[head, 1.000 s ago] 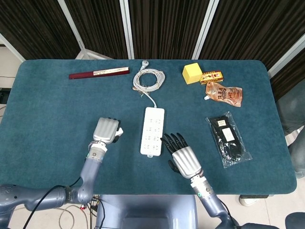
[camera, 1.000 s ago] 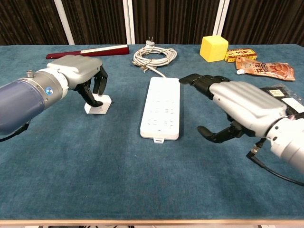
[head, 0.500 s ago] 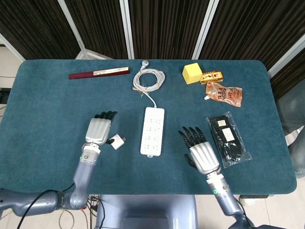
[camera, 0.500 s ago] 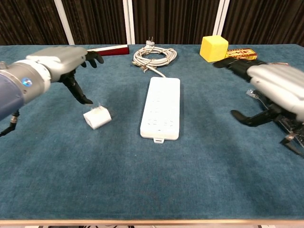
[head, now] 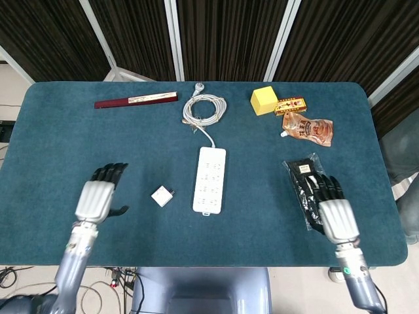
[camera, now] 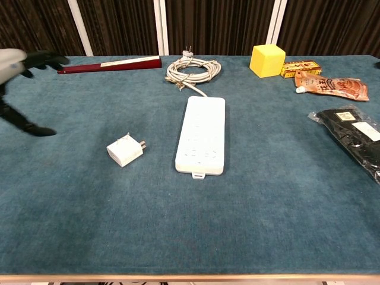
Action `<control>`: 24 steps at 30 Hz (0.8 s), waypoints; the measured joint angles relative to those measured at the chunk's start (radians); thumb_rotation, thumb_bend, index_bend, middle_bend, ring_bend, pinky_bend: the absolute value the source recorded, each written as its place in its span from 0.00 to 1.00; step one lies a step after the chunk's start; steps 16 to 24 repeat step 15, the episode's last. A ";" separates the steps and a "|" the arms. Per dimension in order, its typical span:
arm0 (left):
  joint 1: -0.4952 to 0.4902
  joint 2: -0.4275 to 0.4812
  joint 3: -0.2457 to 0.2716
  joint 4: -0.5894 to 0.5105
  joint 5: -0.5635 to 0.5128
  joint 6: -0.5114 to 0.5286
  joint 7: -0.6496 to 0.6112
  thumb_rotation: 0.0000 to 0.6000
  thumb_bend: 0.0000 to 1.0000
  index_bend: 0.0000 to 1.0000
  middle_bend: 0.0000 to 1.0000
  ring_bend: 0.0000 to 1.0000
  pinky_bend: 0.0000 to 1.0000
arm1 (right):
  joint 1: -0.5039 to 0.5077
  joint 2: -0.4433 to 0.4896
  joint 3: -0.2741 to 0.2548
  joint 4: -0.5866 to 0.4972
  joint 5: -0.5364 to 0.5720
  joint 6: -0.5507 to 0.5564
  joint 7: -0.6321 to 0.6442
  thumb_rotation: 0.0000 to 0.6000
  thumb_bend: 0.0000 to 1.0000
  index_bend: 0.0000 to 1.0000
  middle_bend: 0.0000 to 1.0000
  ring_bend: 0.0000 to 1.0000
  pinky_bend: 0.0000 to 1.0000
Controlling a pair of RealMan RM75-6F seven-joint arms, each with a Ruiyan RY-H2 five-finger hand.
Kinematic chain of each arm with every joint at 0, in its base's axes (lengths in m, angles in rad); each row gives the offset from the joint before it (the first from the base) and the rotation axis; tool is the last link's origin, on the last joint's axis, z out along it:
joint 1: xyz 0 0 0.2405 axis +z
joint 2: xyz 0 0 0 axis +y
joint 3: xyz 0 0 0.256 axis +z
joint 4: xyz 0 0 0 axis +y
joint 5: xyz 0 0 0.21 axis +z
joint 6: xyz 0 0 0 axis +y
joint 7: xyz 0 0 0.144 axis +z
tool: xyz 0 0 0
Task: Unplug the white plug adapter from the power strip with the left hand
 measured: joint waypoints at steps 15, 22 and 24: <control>0.315 0.067 0.205 0.141 0.298 0.245 -0.184 1.00 0.01 0.00 0.00 0.00 0.05 | -0.142 0.041 -0.061 0.114 -0.057 0.135 0.136 1.00 0.48 0.00 0.00 0.00 0.00; 0.315 0.067 0.205 0.141 0.298 0.245 -0.184 1.00 0.01 0.00 0.00 0.00 0.05 | -0.142 0.041 -0.061 0.114 -0.057 0.135 0.136 1.00 0.48 0.00 0.00 0.00 0.00; 0.315 0.067 0.205 0.141 0.298 0.245 -0.184 1.00 0.01 0.00 0.00 0.00 0.05 | -0.142 0.041 -0.061 0.114 -0.057 0.135 0.136 1.00 0.48 0.00 0.00 0.00 0.00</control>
